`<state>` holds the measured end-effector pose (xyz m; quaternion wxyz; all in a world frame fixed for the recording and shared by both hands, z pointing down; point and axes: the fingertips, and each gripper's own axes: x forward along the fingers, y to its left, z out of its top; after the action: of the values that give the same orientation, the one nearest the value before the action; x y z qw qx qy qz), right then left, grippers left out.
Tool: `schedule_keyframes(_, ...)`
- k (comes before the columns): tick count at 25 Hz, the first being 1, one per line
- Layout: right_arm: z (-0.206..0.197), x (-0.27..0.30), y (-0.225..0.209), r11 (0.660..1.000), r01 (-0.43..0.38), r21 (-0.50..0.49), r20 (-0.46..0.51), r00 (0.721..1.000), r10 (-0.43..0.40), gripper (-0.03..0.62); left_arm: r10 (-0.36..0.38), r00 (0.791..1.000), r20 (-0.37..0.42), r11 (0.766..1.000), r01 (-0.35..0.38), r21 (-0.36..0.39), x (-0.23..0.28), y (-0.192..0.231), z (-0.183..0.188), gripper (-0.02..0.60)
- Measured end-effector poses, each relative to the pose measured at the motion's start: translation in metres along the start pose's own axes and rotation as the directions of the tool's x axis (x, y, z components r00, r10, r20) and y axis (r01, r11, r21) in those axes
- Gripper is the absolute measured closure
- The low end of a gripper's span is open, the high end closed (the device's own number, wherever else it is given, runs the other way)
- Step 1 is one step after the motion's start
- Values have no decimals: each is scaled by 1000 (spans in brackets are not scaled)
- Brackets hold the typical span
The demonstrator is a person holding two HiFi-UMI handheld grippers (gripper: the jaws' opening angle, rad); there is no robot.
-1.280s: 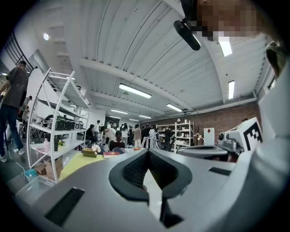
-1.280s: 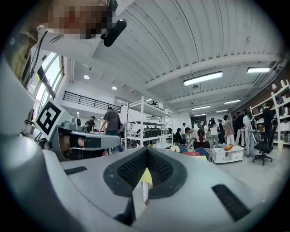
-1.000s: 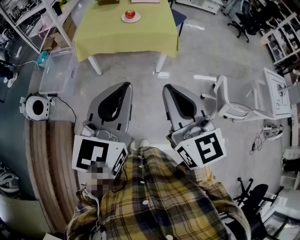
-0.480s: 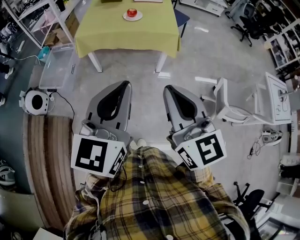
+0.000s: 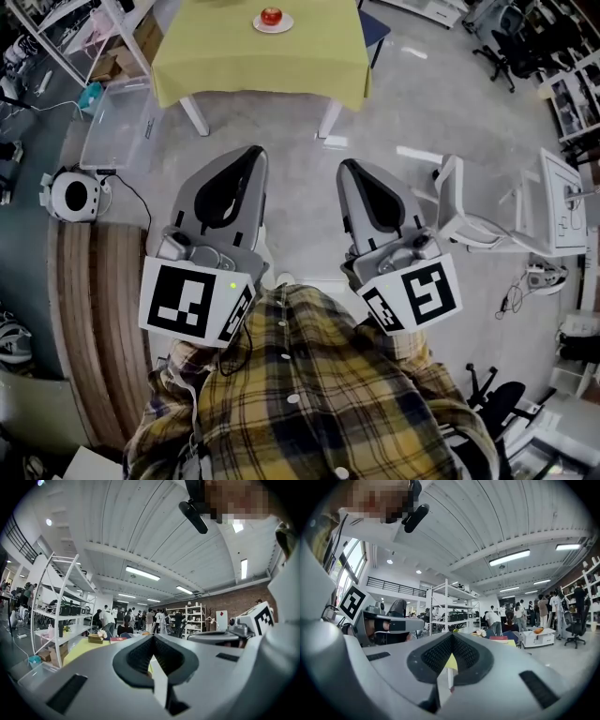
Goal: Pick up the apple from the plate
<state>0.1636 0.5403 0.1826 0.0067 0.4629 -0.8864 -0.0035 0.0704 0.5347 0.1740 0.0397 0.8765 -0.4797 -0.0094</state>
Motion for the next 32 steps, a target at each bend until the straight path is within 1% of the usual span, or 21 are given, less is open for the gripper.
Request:
schedule_keyframes(8,2,76,-23,1000,18,-2,10,1000,-18,597,-31,1000,4,999,31,19,54,58,11,577)
schedule_keyframes(15,4,157,-32,999,33,-3,3,999,-33,597,-56,998,-6,998,56,24,95,125,16,577)
schedule_keyframes(22,-4,216,-36,998,64,1,-26,998,-64,597,-64,998,-17,998,64,-2,118,187,11,577)
schedule_keyframes(28,-11,245,-48,996,88,14,-58,995,-87,597,-80,996,-46,996,79,-27,140,211,2,577)
schedule_keyframes(32,-15,264,-61,996,86,14,-71,994,-85,597,-78,996,-46,996,77,-35,159,225,1,577)
